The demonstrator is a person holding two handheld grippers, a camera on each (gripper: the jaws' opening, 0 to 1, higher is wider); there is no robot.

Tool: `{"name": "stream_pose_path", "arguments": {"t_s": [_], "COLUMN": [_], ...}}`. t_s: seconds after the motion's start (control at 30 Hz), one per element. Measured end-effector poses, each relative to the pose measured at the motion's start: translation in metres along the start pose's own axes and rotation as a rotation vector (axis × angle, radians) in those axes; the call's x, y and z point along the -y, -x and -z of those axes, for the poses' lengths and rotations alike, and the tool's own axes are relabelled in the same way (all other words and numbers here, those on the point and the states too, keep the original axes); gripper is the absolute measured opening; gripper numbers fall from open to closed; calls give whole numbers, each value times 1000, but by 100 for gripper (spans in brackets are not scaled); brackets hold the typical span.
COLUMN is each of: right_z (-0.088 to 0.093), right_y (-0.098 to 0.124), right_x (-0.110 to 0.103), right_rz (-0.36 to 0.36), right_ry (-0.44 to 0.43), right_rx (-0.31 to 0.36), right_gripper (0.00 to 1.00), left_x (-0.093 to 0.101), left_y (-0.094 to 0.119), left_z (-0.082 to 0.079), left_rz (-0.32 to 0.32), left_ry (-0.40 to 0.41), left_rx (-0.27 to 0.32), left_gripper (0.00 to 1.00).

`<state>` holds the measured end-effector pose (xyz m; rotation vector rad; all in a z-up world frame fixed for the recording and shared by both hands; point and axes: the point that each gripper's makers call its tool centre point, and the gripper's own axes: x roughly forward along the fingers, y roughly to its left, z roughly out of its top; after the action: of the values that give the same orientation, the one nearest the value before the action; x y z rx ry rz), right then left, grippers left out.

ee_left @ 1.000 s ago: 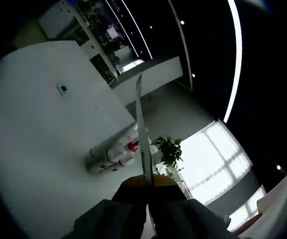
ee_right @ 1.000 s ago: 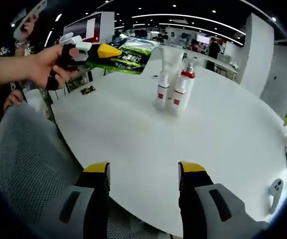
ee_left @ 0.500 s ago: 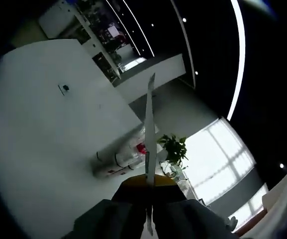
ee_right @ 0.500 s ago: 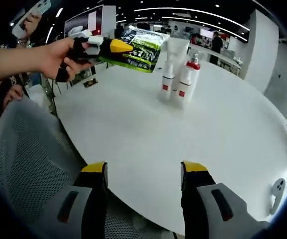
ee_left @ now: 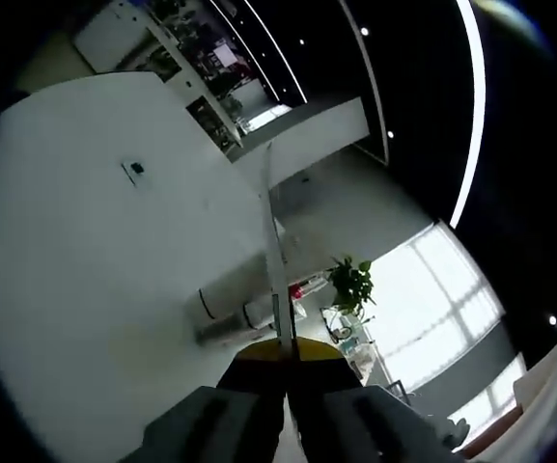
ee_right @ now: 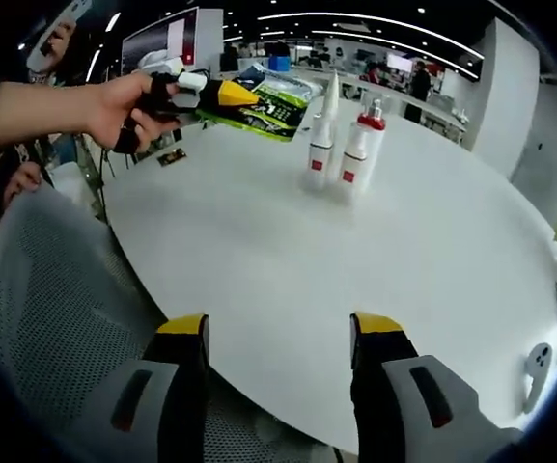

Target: Arrange the skincare products in the storage area until every visible bottle or jar stands upright without overlapping.

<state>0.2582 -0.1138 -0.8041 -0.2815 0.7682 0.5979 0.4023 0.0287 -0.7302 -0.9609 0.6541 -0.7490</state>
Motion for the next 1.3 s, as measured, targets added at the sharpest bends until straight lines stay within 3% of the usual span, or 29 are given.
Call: {"name": "stream_pose_path", "arguments": {"t_s": [0.63, 1.3], "right_z": [4, 7], "right_y": [0, 0], "right_x": [2, 1], "right_rz": [4, -2], "right_ry": [7, 16], "right_rx": [-16, -25], "right_gripper": [56, 55], "left_x": [7, 0], "left_y": [-1, 16], "left_z": [5, -10], "left_rz": [54, 76], "left_ry": [14, 20], "left_rx": [-18, 25], "left_gripper": [1, 1]}}
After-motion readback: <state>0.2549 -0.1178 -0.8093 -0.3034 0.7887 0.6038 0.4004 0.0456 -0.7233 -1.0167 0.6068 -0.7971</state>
